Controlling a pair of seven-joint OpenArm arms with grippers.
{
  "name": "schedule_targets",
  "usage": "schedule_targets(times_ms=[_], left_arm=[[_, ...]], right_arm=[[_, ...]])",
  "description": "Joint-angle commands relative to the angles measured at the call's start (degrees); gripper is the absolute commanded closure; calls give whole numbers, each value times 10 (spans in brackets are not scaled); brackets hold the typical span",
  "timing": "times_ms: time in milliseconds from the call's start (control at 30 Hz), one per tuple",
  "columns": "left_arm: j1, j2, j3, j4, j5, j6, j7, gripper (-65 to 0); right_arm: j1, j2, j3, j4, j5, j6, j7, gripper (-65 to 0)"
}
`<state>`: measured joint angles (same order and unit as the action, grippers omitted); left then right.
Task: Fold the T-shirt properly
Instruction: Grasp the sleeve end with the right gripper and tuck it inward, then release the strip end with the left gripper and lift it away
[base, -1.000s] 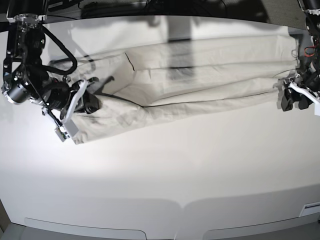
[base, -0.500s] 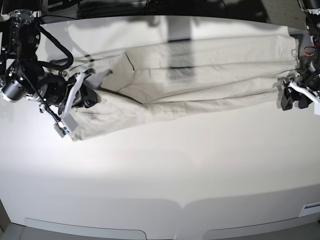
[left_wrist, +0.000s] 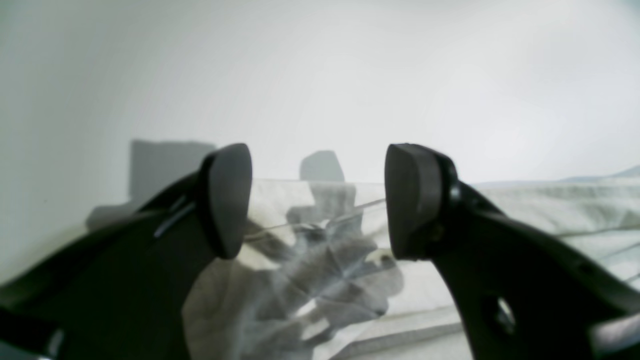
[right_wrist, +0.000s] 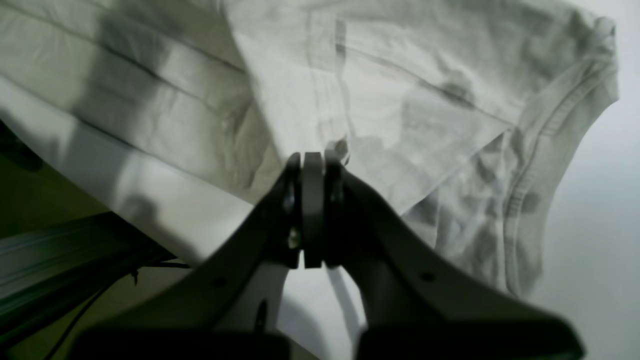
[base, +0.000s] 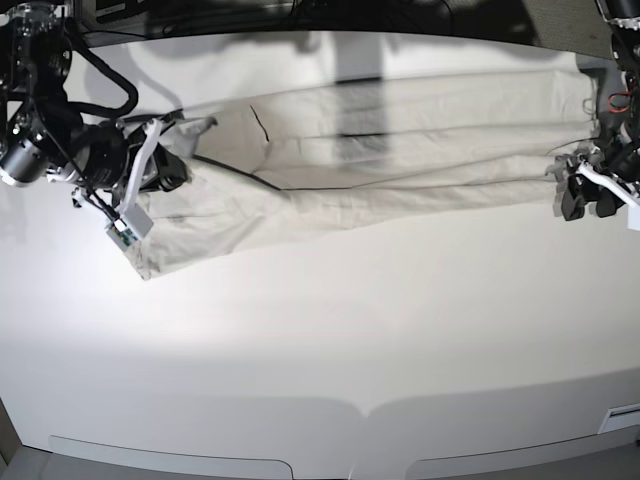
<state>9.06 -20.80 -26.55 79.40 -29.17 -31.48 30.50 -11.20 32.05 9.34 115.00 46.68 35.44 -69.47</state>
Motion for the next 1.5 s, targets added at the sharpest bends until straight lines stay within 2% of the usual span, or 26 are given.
schedule_targets(times_ms=[0,300,533,667,733,767,867,967,1033,1067,1233,1467], left_arm=[[-5,-11,-4,10,-8,0,-10,-408],[-5,-11,-4,10,-8,0,-10,-408],[-5,-11,-4,10,-8,0,-10,-408],[-5,-12,-4,10,-8,0,-10,-408],[-5,-12,-4,10,-8,-1,-3,-408],[-5,-13,-4,10,-9,-1,2,-408],[-5,-24,-4,10,-21,-12,19,-408],[-5,-53,-4,10,-87,-16,48,-408],[-5,-80,-4,11,-144,-16,69,-408],[-5,-93,-4,11,-153,-16,81,-408],[9,-124,-4,11,-144,-16,117,-408],[59,-127,-4,9,-155,-13,123,-408]], right_arm=[[5,8,5,4,7,2,18,0],[6,8,4,-103,-2,2,137,0],[6,8,4,-175,-4,4,153,-2],[6,8,4,-191,-29,4,152,-234],[6,8,4,-191,-46,4,152,-308],[6,8,4,-191,-47,4,152,-322],[10,8,4,-190,-30,4,153,-322],[19,8,4,-189,20,4,153,-322],[27,8,4,-189,29,4,152,-322],[29,8,4,-189,29,4,150,-322],[28,8,4,-189,31,4,146,-322],[28,8,4,-189,31,4,144,-322]])
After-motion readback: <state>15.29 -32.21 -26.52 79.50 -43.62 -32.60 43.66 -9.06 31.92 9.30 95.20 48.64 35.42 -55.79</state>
